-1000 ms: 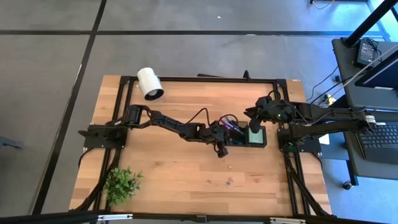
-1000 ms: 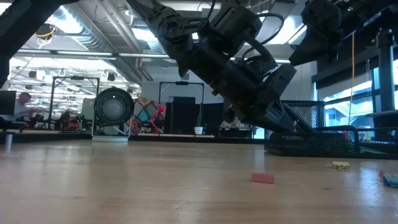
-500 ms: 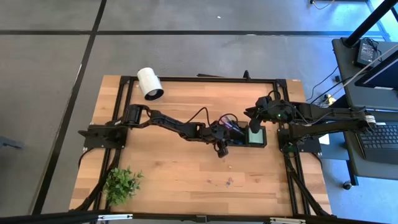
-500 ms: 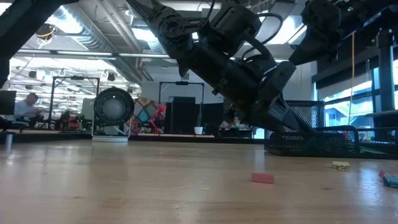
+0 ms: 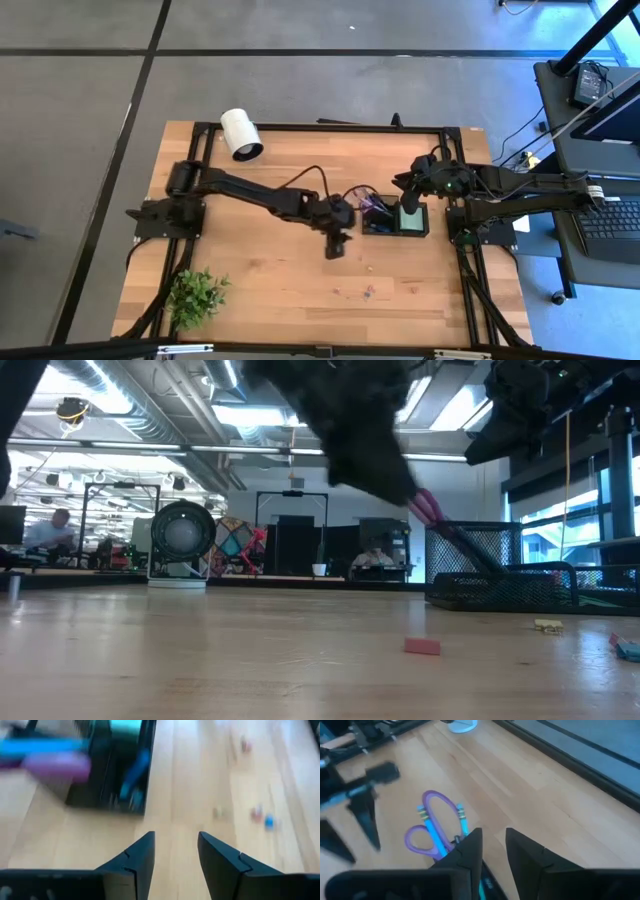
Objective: Pick and place office supplies into organizer
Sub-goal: Put the pink binder clip into the black desk organizer
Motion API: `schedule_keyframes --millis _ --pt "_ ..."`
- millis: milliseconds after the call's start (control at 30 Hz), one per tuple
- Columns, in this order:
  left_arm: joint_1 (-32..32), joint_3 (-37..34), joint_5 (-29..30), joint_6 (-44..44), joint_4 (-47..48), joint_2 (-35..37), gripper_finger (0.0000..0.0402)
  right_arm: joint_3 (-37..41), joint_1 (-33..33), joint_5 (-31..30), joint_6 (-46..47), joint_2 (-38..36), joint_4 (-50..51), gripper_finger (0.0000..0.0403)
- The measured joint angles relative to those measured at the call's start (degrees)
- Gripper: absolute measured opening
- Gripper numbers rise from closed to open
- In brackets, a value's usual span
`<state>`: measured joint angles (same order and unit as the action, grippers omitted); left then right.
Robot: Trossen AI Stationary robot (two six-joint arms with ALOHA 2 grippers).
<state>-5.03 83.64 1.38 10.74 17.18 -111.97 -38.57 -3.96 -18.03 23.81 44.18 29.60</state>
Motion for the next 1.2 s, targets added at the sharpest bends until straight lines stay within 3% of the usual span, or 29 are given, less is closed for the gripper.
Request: schedule_keyframes --millis 133,233,433,600,700,867,1200 --pt "-0.5 0.0 0.1 0.0 15.5 4.9 0.0143 0.0 0.1 7.6 -2.3 0.0 -2.6 0.009" --pt "-1.0 -1.4 0.5 -3.1 20.3 8.8 0.0143 -0.7 1.6 11.0 -3.6 0.3 -3.7 0.009" --pt "-0.7 -12.5 2.0 -5.1 9.3 20.7 0.0143 -8.8 7.8 8.2 -4.6 5.9 0.5 0.009" --pt "0.0 -25.6 4.0 -3.4 -3.9 30.8 0.0143 -20.0 13.2 4.1 1.5 16.6 13.4 0.009" --pt "0.0 -33.1 4.1 -1.4 -10.8 35.9 0.0143 -25.5 16.2 5.5 13.2 23.8 24.5 0.009" --pt "0.0 -42.5 7.6 2.1 -20.7 41.6 0.0143 -28.7 21.6 14.0 41.2 31.8 36.8 0.009" --pt "0.0 -46.8 9.9 1.6 -26.0 42.5 0.0143 -28.6 41.5 15.8 84.3 40.9 36.0 0.009"
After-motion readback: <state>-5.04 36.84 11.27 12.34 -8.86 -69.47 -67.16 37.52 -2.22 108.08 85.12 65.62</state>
